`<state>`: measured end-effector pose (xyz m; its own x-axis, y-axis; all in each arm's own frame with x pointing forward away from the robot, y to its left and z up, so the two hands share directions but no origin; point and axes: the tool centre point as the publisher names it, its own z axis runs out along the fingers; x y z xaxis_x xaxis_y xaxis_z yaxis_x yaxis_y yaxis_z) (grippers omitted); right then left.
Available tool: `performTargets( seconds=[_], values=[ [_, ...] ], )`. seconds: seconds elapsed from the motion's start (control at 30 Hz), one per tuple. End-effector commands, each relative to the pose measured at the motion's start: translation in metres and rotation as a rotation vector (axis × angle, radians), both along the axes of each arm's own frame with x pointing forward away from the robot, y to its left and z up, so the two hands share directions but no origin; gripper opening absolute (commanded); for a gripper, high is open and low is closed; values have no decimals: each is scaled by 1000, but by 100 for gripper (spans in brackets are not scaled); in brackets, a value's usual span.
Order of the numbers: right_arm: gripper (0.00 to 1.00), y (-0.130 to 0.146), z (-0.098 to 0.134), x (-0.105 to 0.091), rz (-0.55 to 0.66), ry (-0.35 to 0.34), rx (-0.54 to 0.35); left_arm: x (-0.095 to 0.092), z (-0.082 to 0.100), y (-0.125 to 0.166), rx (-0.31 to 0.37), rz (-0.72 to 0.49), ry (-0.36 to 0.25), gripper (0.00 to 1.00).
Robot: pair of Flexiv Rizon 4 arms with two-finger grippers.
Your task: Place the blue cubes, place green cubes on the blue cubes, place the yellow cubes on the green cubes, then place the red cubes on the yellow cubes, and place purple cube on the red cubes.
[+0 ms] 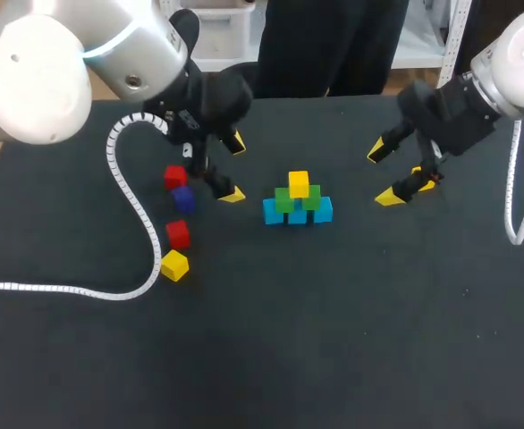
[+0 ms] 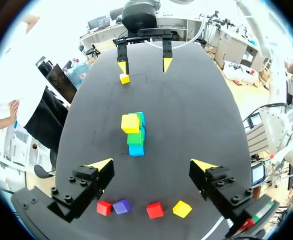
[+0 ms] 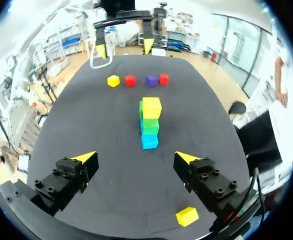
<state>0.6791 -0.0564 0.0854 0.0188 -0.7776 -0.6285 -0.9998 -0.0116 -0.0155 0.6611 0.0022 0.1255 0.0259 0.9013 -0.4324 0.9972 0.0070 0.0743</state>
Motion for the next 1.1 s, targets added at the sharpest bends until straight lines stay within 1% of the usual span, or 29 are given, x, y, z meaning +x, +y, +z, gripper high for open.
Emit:
performTargets(
  seconds=[0.03,0.1,0.23,0.4,0.63,0.8,1.03,1.1],
  values=[
    [100,8,3,2,28,-25,-41,0,0,1,-2,-2,0,100],
    [100,6,1,4,34,-20,-47,0,0,1,-2,-2,0,100],
    [100,-4,-6,6,10,3,-88,0,0,1,-2,-2,0,100],
    [100,-26,-11,9,-29,15,-142,0,0,1,-2,-2,0,100],
    [100,-54,-7,12,-53,2,-192,0,0,1,-2,-2,0,100],
    [100,-74,-6,13,-23,-1,-273,0,0,1,-2,-2,0,100],
    [100,-99,-10,17,-34,-32,-316,0,0,1,-2,-2,0,100],
    [100,-105,-12,18,-24,-44,-317,0,0,1,-2,-2,0,100]
  ],
)
